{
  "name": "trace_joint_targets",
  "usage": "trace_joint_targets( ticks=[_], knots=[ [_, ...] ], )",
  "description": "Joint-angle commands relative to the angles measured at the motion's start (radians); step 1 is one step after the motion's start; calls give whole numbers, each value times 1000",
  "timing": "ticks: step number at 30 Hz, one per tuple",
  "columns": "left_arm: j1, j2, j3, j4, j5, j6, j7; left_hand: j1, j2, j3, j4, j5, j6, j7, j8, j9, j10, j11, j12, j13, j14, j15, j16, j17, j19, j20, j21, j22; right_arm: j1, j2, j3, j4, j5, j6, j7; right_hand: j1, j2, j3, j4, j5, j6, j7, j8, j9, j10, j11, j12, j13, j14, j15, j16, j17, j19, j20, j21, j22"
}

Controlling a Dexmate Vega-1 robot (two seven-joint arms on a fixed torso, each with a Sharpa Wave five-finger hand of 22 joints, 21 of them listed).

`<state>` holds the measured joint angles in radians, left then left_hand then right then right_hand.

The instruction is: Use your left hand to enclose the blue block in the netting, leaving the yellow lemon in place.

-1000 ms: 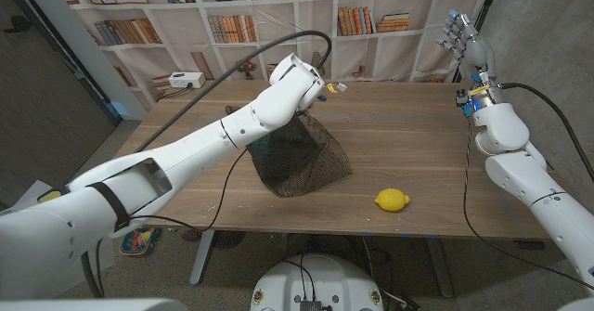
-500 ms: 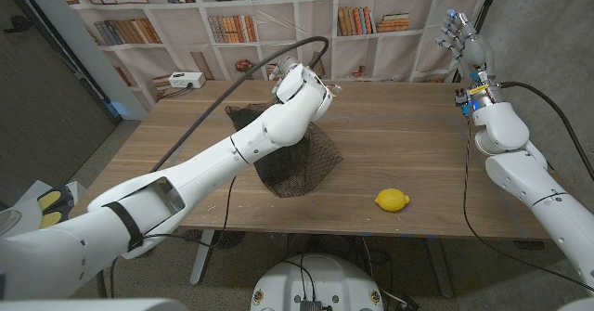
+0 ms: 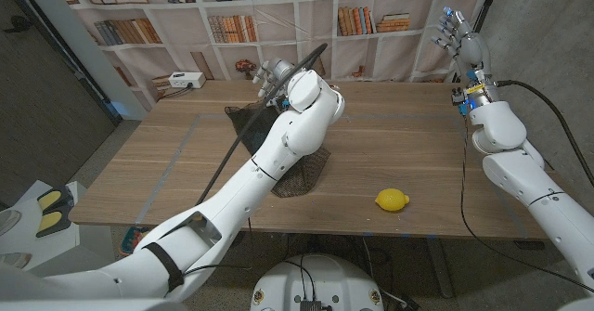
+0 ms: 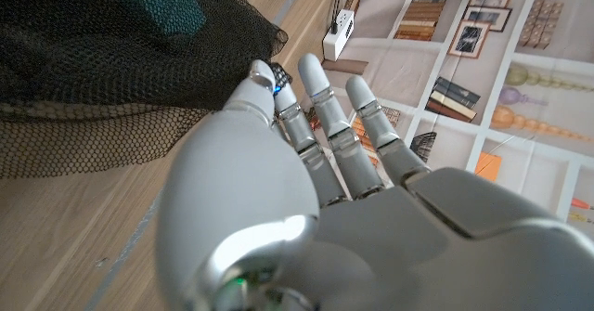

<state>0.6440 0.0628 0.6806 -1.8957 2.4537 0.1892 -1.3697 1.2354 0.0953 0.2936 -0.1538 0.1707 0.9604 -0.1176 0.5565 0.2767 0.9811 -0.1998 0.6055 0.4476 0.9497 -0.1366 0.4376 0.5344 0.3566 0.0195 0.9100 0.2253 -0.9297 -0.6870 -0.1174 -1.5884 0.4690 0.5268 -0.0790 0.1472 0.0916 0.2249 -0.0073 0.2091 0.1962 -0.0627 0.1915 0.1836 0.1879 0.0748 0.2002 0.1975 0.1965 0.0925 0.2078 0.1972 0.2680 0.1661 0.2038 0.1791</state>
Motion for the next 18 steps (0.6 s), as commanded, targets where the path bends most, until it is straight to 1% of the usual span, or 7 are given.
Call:
trace_joint_targets(
  ticks=[1,5,11,12,13,16,18],
  knots=[
    [103,-23,-7,-26,229,163,8,13,19,7,3,8,-1,-3,8,1,3,-3,-1,183,-4,-105,-6,5,0,4,11,2,29,5,-13,56,43,37,71,-4,0,7,2,-5,-1,-1,0,4,12,-1,3,3,6,1,7,5,7,-3,3,2],
    [157,41,1,-82,222,282,104,12,18,6,4,7,-4,-2,8,-1,3,-3,-2,187,-5,-105,-10,8,2,4,17,1,55,5,-24,83,60,45,107,-4,1,8,2,-5,0,-1,0,4,12,-1,2,3,6,2,6,5,7,-4,3,2],
    [297,194,-26,-188,174,387,391,5,19,5,8,13,-2,-24,13,-4,-1,-8,-4,199,-11,-104,-26,14,-13,-3,19,-6,91,1,-44,111,79,38,154,-4,1,8,2,-5,0,-2,0,4,11,-1,2,3,6,1,6,5,8,-3,3,2],
    [305,186,-33,-189,173,382,407,4,19,4,8,14,-4,-25,13,-4,-2,-8,-4,200,-11,-104,-27,14,-16,-3,18,-7,92,0,-45,111,80,38,154,-4,1,8,2,-5,0,-2,0,4,11,-2,2,3,7,1,6,5,8,-3,3,2],
    [340,232,-40,-191,188,421,487,2,20,4,10,16,-9,-24,13,-2,-4,-8,-6,202,-13,-104,-31,15,-24,1,17,-9,98,-1,-49,114,79,33,157,-4,1,8,2,-5,0,-1,0,4,11,-1,2,3,6,2,6,5,8,-4,3,2],
    [394,243,-78,-180,206,470,593,-6,20,1,14,24,-14,-49,21,3,-11,-8,-10,213,-18,-105,-45,20,-36,-15,14,-17,105,-4,-57,117,81,26,167,-5,1,9,2,-5,0,-2,0,4,11,-1,1,3,5,1,5,5,8,-3,3,2],
    [423,211,-114,-188,221,450,586,-9,19,0,16,27,-11,-56,24,1,-11,-9,-12,218,-22,-105,-53,22,-42,-19,13,-20,108,-5,-60,116,81,24,169,-5,1,9,2,-6,0,-2,0,4,10,-1,1,3,5,2,5,5,8,-3,3,2]
  ],
)
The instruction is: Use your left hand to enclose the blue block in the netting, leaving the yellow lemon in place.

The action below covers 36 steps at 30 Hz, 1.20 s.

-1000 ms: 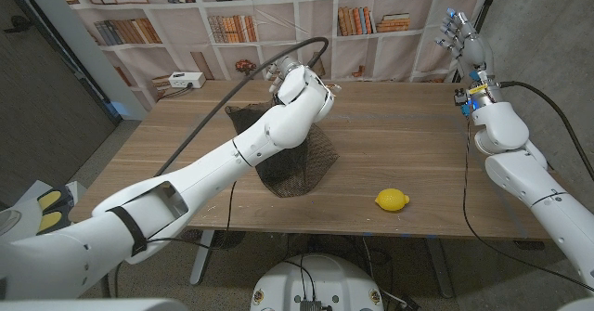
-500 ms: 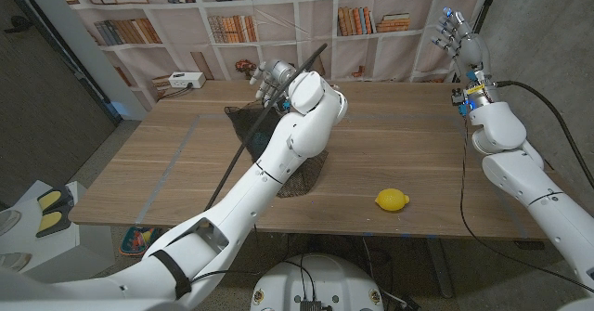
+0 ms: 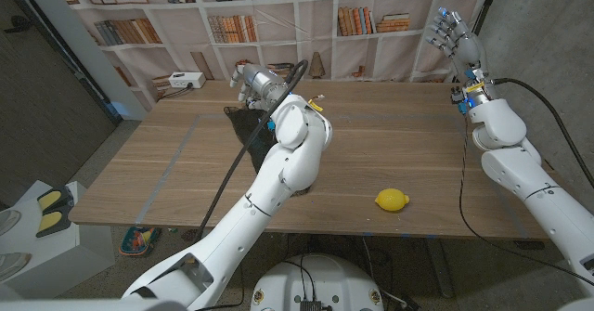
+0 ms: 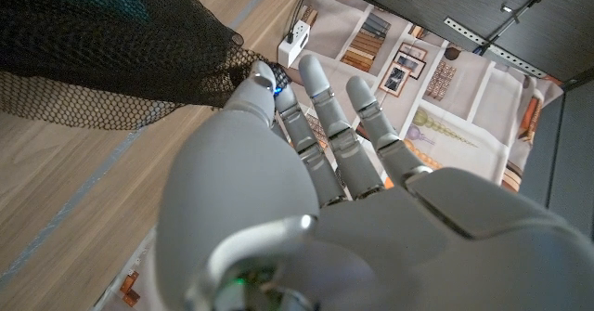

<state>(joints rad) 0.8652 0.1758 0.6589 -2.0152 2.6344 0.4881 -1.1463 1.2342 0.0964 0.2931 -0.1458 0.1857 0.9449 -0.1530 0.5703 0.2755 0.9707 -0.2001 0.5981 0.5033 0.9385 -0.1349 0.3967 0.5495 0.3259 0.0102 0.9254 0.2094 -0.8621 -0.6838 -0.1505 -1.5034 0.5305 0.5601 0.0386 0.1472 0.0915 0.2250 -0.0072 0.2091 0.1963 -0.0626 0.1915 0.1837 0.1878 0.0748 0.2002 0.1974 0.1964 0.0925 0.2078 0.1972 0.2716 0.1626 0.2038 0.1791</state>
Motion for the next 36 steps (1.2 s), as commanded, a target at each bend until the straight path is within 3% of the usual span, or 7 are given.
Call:
trace_joint_targets(
  ticks=[1,12,16,22,28,31,36],
  knots=[
    [215,89,-107,-68,34,156,376,-8,18,0,8,12,4,-24,10,1,-1,-9,-5,163,-11,-107,-14,7,-12,-10,-3,-5,42,-9,-28,31,19,-8,53,-5,1,9,2,-6,0,-2,0,4,11,0,2,3,5,1,5,5,5,1,3,2],
    [287,-83,-195,-17,126,120,268,-4,12,-2,-2,10,4,-19,11,-28,-1,-12,-60,137,-8,-108,-58,-8,2,-26,4,-17,16,-30,-21,-17,-2,-37,17,-5,2,10,3,-6,-1,-2,1,4,10,0,1,3,7,0,5,5,5,1,3,2],
    [303,-163,-221,38,165,184,226,-83,26,-6,29,3,-28,-3,-25,-63,-5,-16,-153,51,-43,-103,-134,-82,10,-22,3,-22,7,-36,-15,-32,-3,-50,3,-5,3,10,3,-6,-1,-2,1,4,12,-2,1,3,9,0,6,5,6,-1,3,2],
    [318,-328,-283,173,229,394,279,-314,35,-30,131,-11,-125,51,-167,-95,-46,-2,-276,-67,-88,-81,-206,-225,9,-5,4,-22,8,-41,-14,-44,-7,-70,-6,-5,6,12,4,-6,1,-2,1,4,13,-3,2,3,10,-1,6,5,7,-2,3,2],
    [299,-584,-410,322,288,603,446,-494,19,-44,190,-7,-491,26,-398,-86,-269,95,-406,-155,-258,3,-211,-328,-93,93,-53,-26,22,-37,-20,-37,-5,-73,1,-4,10,14,4,-5,1,-2,1,4,13,-4,2,3,10,-1,6,5,7,-2,3,2],
    [241,-629,-449,391,334,706,385,-560,16,-49,199,-7,-707,32,-398,-85,-497,159,-422,-184,-438,105,-218,-347,-132,138,-98,-28,27,-36,-22,-33,-6,-72,2,-4,12,16,5,-5,0,-3,1,4,11,-4,1,3,10,0,6,5,8,-3,4,2],
    [184,-629,-485,466,437,749,267,-615,23,-49,199,-8,-886,105,-397,-85,-747,280,-421,-214,-645,247,-220,-356,-186,195,-157,-27,27,-34,-20,-30,-5,-70,-2,-3,13,17,5,-6,1,-2,2,4,10,-4,0,3,9,-1,5,5,9,-2,4,2]
  ],
)
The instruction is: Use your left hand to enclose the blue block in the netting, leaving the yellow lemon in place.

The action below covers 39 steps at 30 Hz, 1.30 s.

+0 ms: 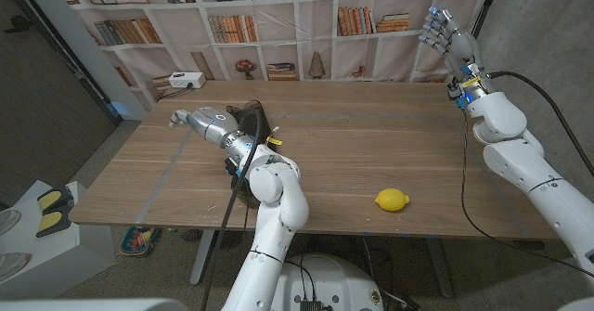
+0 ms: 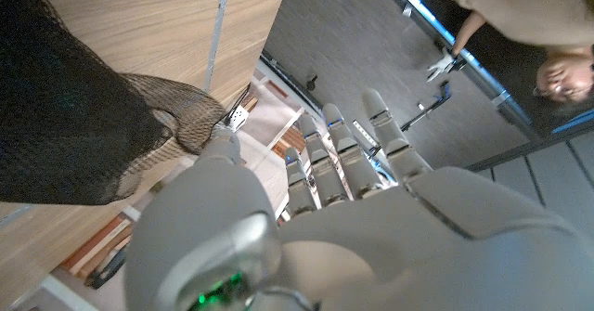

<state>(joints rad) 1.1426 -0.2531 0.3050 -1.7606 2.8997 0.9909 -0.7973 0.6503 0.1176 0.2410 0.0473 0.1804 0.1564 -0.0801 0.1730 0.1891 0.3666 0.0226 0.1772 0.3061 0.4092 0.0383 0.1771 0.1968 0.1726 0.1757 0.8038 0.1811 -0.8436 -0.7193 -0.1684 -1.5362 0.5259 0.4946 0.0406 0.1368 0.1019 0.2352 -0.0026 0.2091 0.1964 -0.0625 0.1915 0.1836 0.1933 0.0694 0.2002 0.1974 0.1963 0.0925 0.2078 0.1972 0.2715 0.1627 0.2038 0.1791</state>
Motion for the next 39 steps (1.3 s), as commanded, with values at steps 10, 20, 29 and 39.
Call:
trace_joint_targets(
  ticks=[10,20,29,39],
  knots=[
    [-14,-134,-40,93,-174,89,301,-58,25,23,-11,0,-60,20,40,0,-155,3,41,-46,-176,19,24,-5,-46,-4,-75,3,-8,-2,5,-5,2,-9,-14,8,4,9,1,-6,2,-2,2,4,6,3,1,3,10,1,5,5,8,-3,3,2],
    [66,54,59,-11,-395,-33,545,-35,-7,55,-81,-1,109,-83,64,-1,10,-151,94,-64,-66,-118,47,-9,-17,-45,-93,2,-55,-13,30,-42,3,-14,-43,8,4,10,1,-7,3,-2,2,4,7,2,1,3,9,1,4,5,9,-2,3,2],
    [33,11,9,-32,-414,-40,509,-51,-8,55,-82,-2,112,-68,54,-1,-3,-125,85,-65,-54,-104,48,-5,11,-47,-89,3,-56,-12,26,-41,7,-16,-30,8,4,11,1,-7,4,-1,3,3,8,1,2,3,9,0,4,5,9,-3,3,2],
    [50,158,71,-173,-640,-181,497,-37,-14,69,-110,-3,166,-69,60,0,50,-155,100,-66,-2,-131,58,-7,36,-63,-89,4,-81,-17,41,-62,0,-16,-51,8,2,11,1,-8,5,-1,3,3,8,3,1,3,9,1,3,5,7,-2,2,2]
  ],
)
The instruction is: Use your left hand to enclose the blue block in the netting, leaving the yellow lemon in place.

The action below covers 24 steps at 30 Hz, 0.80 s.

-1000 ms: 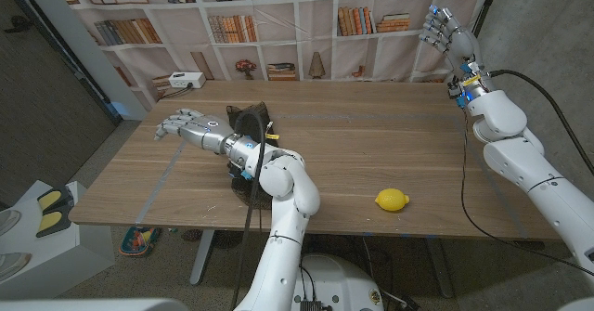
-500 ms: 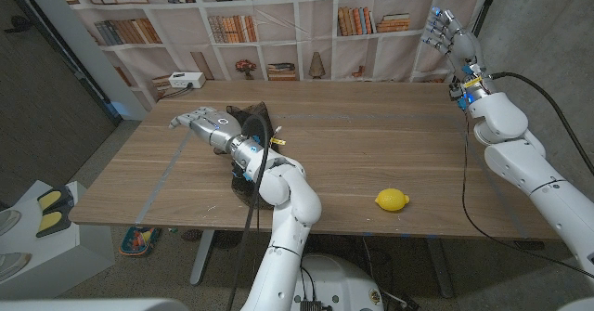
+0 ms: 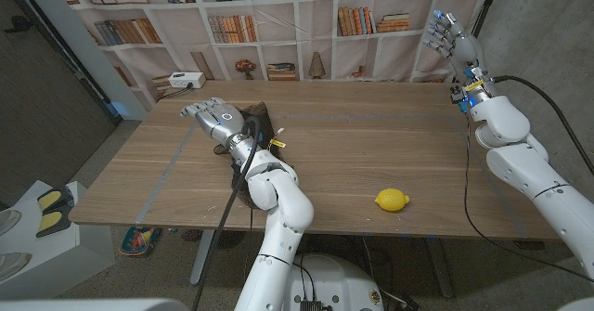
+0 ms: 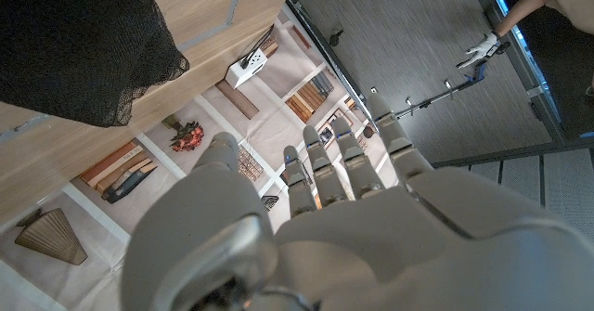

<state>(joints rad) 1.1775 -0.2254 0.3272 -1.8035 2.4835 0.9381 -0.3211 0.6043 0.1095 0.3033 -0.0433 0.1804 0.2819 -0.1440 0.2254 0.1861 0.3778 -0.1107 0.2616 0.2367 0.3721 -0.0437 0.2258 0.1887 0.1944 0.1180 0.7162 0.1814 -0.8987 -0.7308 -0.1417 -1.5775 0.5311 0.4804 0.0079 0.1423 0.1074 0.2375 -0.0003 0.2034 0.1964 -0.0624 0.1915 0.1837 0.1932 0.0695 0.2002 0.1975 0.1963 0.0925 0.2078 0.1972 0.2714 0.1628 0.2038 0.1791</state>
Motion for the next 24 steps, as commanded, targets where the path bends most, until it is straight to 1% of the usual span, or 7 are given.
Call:
trace_joint_targets(
  ticks=[1,6,11,13,17,19,24],
  knots=[
    [22,157,58,-162,-264,-153,11,9,-9,7,-21,-3,48,-11,9,3,42,-24,17,4,39,-50,9,1,15,-7,-2,3,-30,-5,17,-24,-6,-3,-22,2,-3,9,-1,-2,4,-1,3,3,9,4,1,3,9,1,3,5,7,-1,2,2],
    [45,268,91,-275,-383,-230,-44,-1,-35,0,-35,0,110,-19,20,3,87,-46,30,5,60,-63,10,1,8,-11,-12,4,-46,-6,25,-37,-11,-6,-36,2,-3,10,-1,-2,5,-1,3,3,9,4,2,3,9,1,3,5,8,-1,2,2],
    [54,326,102,-328,-419,-251,-93,-12,-46,-4,-37,4,143,-30,25,3,106,-63,35,7,59,-64,7,2,-5,-3,-21,4,-53,-4,28,-43,-12,-7,-39,2,-3,10,-1,-2,4,-2,3,3,10,3,2,3,10,1,3,5,9,-2,2,2],
    [58,340,107,-341,-440,-247,-92,-13,-47,-5,-38,5,151,-29,26,3,114,-57,37,8,58,-65,6,3,-6,-1,-23,4,-56,-4,28,-47,-15,-10,-43,2,-3,10,-1,-2,4,-2,3,3,10,2,2,3,10,1,3,5,9,-2,3,2],
    [43,305,120,-268,-287,-177,-93,-14,-39,0,-39,7,159,-30,25,3,123,-60,39,9,65,-64,7,4,-2,4,-23,4,-55,-2,27,-48,-15,-12,-43,2,-3,11,0,-3,5,-1,3,3,10,3,2,3,10,1,3,5,9,-2,2,2],
    [29,274,105,-234,-209,-170,-137,-16,-33,5,-40,8,123,-37,3,3,100,-55,28,11,60,-68,3,4,2,6,-26,4,-53,-2,25,-47,-15,-13,-39,2,-3,11,0,-3,5,-2,3,3,10,3,2,3,10,1,3,5,9,-1,2,2],
    [-14,227,66,-211,-236,-153,-170,-23,-32,7,-44,7,73,-25,-23,4,48,-15,4,13,36,-35,-9,5,4,23,-31,5,-43,1,16,-43,-16,-14,-31,2,-3,11,0,-3,5,-2,3,3,9,3,1,3,10,1,3,5,8,-1,2,2]
  ],
)
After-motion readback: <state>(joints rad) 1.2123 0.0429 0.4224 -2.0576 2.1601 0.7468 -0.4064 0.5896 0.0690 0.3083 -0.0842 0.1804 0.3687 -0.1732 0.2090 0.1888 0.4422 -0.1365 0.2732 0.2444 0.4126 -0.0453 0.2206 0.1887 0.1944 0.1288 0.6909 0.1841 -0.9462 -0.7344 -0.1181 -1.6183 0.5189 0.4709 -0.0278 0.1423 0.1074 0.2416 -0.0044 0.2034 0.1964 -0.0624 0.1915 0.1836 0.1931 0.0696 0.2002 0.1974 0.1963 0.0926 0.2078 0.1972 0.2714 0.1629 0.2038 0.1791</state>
